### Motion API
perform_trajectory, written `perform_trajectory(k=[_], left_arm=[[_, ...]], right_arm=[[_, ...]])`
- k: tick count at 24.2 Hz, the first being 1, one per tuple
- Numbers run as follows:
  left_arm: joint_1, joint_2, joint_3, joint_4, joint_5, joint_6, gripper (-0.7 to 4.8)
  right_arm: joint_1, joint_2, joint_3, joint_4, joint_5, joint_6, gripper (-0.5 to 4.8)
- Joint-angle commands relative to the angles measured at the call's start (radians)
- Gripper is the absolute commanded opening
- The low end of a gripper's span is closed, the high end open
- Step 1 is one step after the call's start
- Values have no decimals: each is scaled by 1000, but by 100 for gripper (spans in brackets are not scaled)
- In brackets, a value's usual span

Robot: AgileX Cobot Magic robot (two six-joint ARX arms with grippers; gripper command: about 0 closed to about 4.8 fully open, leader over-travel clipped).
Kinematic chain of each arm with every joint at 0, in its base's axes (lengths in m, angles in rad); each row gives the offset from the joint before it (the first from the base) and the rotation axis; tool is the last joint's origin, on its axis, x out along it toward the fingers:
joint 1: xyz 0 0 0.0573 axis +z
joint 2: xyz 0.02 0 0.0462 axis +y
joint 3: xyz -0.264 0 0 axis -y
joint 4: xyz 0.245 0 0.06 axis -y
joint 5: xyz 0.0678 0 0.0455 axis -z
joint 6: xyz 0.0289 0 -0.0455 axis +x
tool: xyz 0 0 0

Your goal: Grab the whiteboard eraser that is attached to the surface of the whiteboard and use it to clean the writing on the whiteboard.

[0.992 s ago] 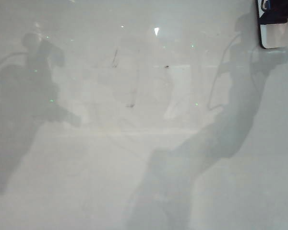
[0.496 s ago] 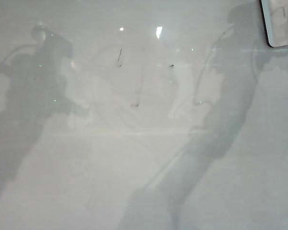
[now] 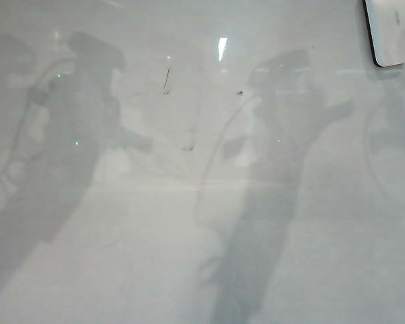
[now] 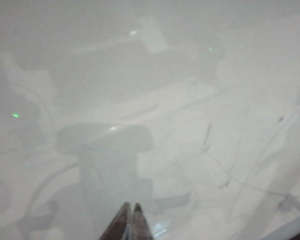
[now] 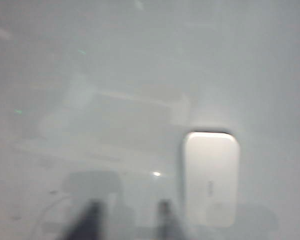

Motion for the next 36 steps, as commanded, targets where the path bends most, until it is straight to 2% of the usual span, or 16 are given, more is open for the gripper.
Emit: perform_trajectory(k=[1,4,6,10,11,14,19,21,24,25,29,30,32,36], left_arm=[[-1,62,-51,151,-3,-3,-2],[-1,129,-77,217,-3,-3,-2],[0,198,-78,249,-3,-2,-2],[0,294,-80,309,-17,-13,-2],[0,317,-80,314,-59,-26,-2],[0,331,-81,296,-151,-25,-2],[0,331,-81,233,-162,-25,-2],[0,331,-81,213,-159,-24,-2],[0,331,-81,203,-159,-24,-2],[0,331,-81,203,-155,-24,-2],[0,331,-81,203,-149,-24,-2],[0,331,-81,203,-149,-24,-2],[0,331,-81,203,-148,-24,-2],[0,331,-81,203,-149,-24,-2]], right_arm=[[19,-97,-40,-104,3,42,-6],[19,-193,-95,-126,-20,106,-6],[19,-283,-173,-126,-39,199,-6],[19,-421,-325,-92,-61,207,-6],[19,-468,-392,-53,-59,207,-6],[18,-544,-536,4,-59,277,-5],[18,-561,-712,10,-53,421,5],[18,-561,-747,11,-46,420,4],[18,-562,-815,10,25,396,-1],[18,-562,-832,8,56,301,-2],[18,-561,-859,-5,116,94,-2],[17,-561,-862,-37,193,36,-2],[15,-558,-861,-36,306,30,-1],[16,-560,-861,-28,329,30,-1]])
